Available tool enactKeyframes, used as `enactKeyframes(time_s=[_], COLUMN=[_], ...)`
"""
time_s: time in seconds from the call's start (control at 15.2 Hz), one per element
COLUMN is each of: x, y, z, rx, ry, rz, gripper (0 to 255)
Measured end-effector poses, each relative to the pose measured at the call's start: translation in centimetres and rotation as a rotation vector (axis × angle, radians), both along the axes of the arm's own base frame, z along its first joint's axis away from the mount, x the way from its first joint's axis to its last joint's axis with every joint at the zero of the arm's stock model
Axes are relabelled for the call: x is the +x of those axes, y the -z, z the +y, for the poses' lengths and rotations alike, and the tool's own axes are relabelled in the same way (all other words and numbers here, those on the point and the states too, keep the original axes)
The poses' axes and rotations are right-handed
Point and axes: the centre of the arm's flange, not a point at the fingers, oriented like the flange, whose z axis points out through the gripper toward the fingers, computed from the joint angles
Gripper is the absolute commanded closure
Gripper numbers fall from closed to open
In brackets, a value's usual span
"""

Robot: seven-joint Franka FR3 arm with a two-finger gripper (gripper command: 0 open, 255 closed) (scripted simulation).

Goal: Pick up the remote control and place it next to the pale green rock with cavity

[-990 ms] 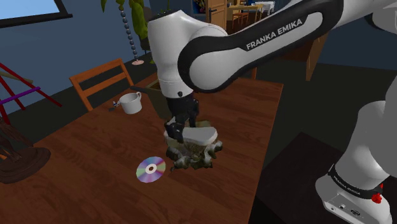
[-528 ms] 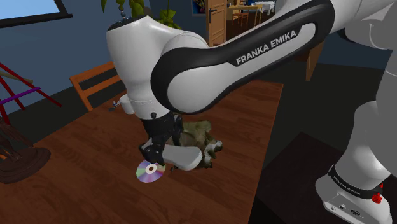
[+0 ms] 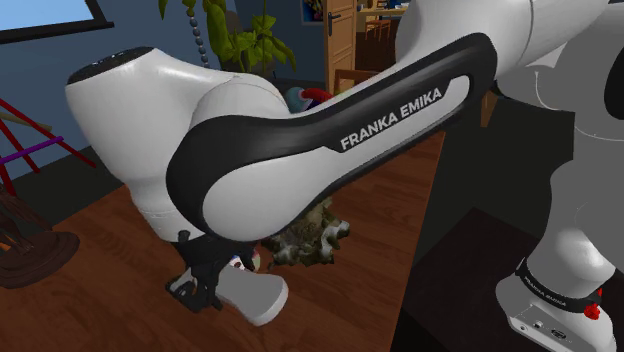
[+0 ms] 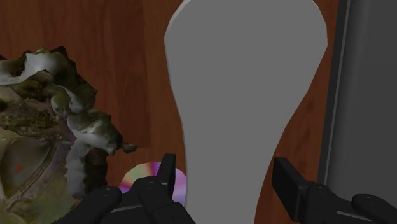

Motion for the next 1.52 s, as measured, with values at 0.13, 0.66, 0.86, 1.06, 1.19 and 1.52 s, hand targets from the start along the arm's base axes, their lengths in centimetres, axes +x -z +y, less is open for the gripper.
enactKeyframes(time_s=[0.13,0.66,0.86,1.06,1.19,1.52], x=[-0.1,-0.2,-0.2,-0.1,-0.3,-0.3], y=[1.1,5.3,6.8,8.2,9.2,11.8], z=[0.3,0.4,0.4,0.3,0.4,0.4], rx=[-0.001,-0.001,0.0,0.0,0.0,0.001], ry=[0.001,0.001,0.001,0.001,0.001,0.0], rz=[0.0,0.0,0.0,0.0,-0.001,-0.001], gripper=[255,255,255,255,255,255])
